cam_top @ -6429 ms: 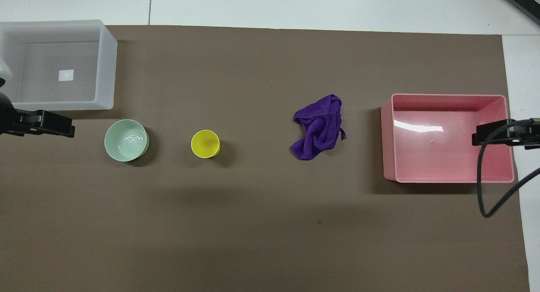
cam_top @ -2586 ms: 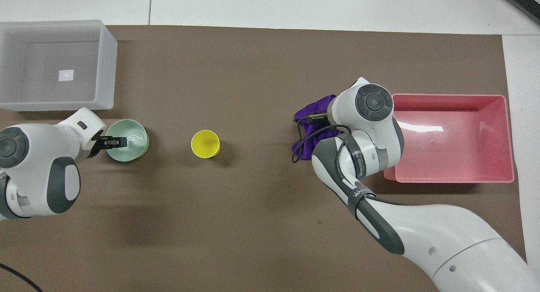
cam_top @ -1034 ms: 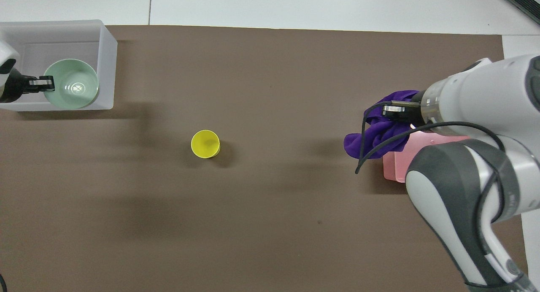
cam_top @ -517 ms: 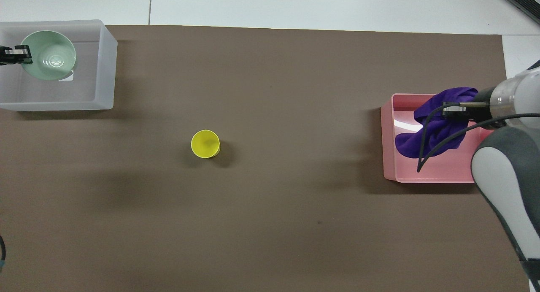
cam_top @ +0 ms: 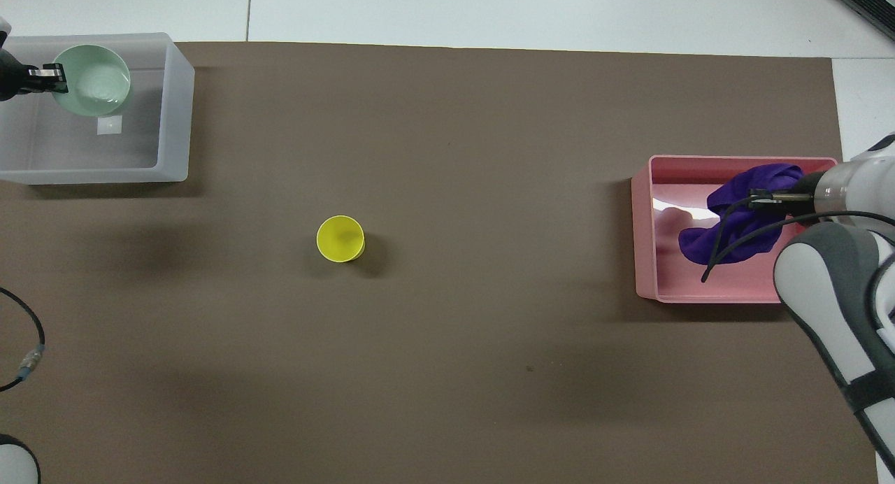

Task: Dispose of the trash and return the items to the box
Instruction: 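Release the cloth into the pink bin and withdraw the right gripper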

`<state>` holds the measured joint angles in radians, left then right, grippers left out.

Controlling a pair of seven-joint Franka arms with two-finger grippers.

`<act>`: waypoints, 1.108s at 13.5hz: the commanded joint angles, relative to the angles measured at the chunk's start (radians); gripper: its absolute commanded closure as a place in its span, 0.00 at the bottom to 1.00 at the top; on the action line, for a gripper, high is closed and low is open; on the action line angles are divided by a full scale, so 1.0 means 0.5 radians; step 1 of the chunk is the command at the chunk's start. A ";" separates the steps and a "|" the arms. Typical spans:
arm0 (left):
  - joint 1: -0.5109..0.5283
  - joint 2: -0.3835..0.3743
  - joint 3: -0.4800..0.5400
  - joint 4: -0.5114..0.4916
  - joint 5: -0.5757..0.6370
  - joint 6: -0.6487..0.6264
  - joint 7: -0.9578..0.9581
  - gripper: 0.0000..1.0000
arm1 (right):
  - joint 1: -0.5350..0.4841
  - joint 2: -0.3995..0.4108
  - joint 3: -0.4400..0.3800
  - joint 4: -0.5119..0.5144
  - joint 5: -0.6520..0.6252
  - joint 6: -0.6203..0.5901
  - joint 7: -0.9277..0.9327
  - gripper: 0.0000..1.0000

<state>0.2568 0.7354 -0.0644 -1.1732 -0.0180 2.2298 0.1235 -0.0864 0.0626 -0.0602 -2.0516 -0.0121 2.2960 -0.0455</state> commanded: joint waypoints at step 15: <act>0.045 -0.038 -0.040 -0.111 -0.004 -0.057 0.023 0.41 | 0.175 -0.012 0.041 0.010 -0.003 -0.063 0.314 0.00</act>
<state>0.2800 0.7614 -0.0790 -1.2100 -0.0188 2.2388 0.1263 -0.0489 0.0817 -0.0447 -2.0795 -0.0118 2.3319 0.0457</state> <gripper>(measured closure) 0.700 0.000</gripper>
